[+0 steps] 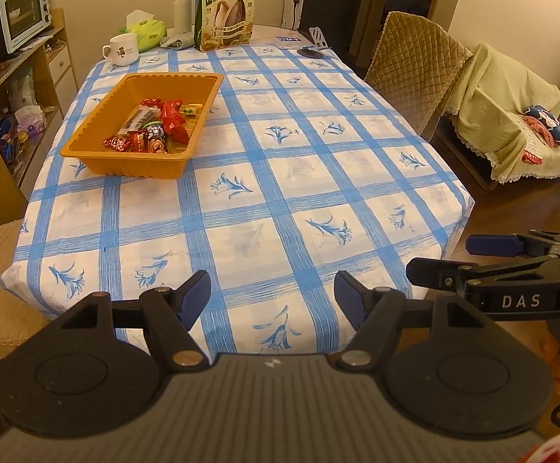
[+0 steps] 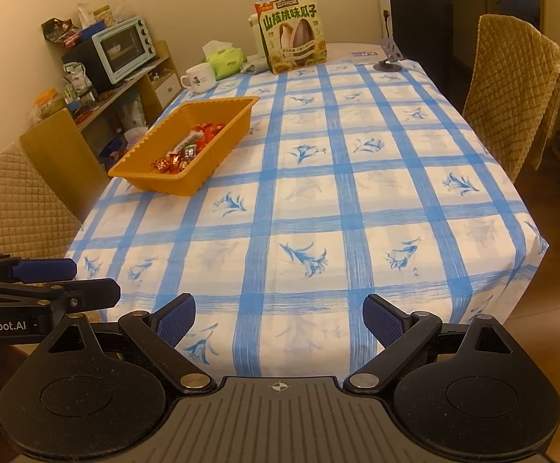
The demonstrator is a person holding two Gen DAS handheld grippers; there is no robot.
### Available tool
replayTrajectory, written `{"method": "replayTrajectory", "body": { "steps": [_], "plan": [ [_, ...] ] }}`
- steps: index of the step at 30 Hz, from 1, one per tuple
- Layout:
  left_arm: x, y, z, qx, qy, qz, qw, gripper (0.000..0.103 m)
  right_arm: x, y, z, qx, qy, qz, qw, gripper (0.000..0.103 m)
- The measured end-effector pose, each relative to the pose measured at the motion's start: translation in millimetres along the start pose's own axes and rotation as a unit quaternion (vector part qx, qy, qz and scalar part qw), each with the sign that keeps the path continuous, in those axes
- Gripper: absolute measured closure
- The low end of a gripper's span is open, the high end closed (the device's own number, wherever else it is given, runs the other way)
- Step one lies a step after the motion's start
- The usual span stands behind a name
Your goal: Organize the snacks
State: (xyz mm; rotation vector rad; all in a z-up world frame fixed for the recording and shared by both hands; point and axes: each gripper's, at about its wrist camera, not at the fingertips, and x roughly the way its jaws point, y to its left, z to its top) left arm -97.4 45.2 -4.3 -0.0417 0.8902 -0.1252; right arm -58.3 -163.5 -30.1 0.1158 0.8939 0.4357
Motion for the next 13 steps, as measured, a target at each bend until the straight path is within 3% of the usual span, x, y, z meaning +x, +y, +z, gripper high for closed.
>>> {"method": "replayTrajectory", "body": {
  "steps": [13],
  "plan": [
    [1,2,2,-0.006,0.003,0.005,1.0,0.032,12,7,5,-0.001,0.007,0.006,1.0,0.01]
  ]
}}
